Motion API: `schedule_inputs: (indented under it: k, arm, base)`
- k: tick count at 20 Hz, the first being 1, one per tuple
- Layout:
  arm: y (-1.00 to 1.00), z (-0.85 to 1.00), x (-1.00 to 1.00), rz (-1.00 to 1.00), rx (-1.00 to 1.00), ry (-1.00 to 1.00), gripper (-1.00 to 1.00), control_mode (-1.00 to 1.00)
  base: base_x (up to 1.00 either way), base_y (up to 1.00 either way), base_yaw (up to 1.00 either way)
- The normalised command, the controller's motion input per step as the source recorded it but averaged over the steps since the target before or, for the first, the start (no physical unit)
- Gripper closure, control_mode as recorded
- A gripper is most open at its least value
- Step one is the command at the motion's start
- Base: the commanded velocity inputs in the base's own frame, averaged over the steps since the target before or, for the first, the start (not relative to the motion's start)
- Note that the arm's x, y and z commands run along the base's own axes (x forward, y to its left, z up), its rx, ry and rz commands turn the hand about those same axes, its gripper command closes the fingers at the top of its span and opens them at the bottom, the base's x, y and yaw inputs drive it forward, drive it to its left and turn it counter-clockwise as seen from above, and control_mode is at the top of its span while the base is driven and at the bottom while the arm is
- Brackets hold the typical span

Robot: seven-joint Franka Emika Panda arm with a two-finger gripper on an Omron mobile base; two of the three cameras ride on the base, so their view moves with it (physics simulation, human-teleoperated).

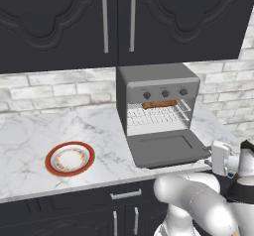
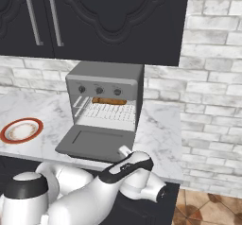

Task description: Pull the toaster oven rack outwards. Pick up the baguette from the plate and place it on the toaster oven rack. Close the toaster oven door fully and set the temperature to the lowest setting.

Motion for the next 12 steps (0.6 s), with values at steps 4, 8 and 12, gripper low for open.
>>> schedule_inputs:
  k: [4,8,12]
  arm:
    - [0.00,-0.05,0.22,-0.05,0.00,0.00,-1.00,-1.00]
    - [0.02,0.00,0.32,-0.05,0.00,0.00,-1.00,-1.00]
    - [0.05,-0.02,0.31,-0.04,-0.01,0.00,-1.00,-1.00]
  base:
    - [0.00,0.00,0.00]
    - [0.00,0.00,0.00]
    - [0.00,0.00,0.00]
